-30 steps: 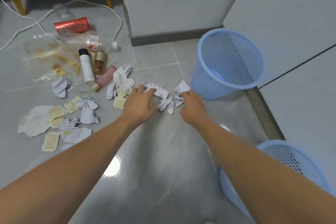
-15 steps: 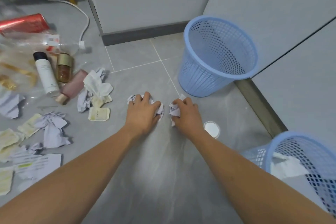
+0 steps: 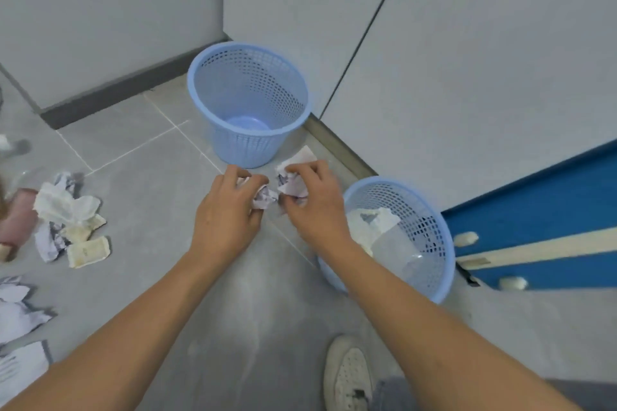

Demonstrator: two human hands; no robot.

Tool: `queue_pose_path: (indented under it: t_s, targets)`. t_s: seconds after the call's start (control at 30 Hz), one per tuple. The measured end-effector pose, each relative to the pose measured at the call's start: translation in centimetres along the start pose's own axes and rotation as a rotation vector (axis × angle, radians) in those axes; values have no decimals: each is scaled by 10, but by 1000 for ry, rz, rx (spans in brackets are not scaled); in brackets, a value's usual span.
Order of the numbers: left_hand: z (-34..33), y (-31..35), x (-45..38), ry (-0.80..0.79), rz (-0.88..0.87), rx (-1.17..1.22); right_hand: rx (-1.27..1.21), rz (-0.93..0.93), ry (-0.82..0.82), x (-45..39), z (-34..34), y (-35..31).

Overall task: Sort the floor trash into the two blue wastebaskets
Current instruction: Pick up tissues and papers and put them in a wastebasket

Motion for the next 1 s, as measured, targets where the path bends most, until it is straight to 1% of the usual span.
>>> queue_pose_path:
  t_s: [0.07, 0.1, 0.23, 0.27, 0.33, 0.4, 0.43, 0.47, 0.53, 0.63, 0.7, 0.77, 0.83, 0.9, 1.0]
  targets:
    - [2, 48, -9, -8, -78, 62, 25, -17, 92, 17, 46, 10]
    - [-1, 70, -13, -30, -118, 85, 38, -49, 113, 27, 66, 20]
    - [-29, 144, -19, -122, -235, 135, 75, -276, 139, 66, 123, 70]
    - [-38, 157, -18, -147, -254, 146, 68, -332, 119, 74, 131, 81]
    - [-59, 176, -15, -218, -284, 136, 79, -407, -3, 89, 137, 101]
    - [-79, 183, -14, -336, -304, 58, 126, -439, -164, 99, 138, 115]
    - [-88, 184, -13, -414, -320, 32, 148, -444, -206, 102, 138, 120]
    - [-93, 184, -13, -488, -343, 28, 169, -441, -213, 103, 139, 122]
    - [-98, 183, -13, -564, -404, 32, 228, -440, -131, 98, 146, 119]
    - [-93, 175, -10, -582, -489, 25, 301, -443, 50, 81, 156, 102]
    - [-83, 168, -8, -536, -520, 57, 299, -384, 104, 66, 157, 87]
    - [-63, 158, -8, -387, -533, 104, 278, -281, 118, 45, 146, 64]
    - [-38, 137, -8, -195, -515, 128, 224, -172, 122, 23, 122, 34]
    - [-9, 103, -6, -81, -445, 112, 142, -73, 117, 4, 87, -3]
    - [39, 34, 10, 18, -284, 89, -4, 30, 82, -10, 25, -57]
Point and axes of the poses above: each hand's wrist, its own x-axis away from the middle knuckle, its own z-axis out of the back of the hand, y = z × x, the point moved 4 cm from there along -x, towards the middle knuckle, and after that the axes turned 4 degrees about -y, right-handed, at the moved point
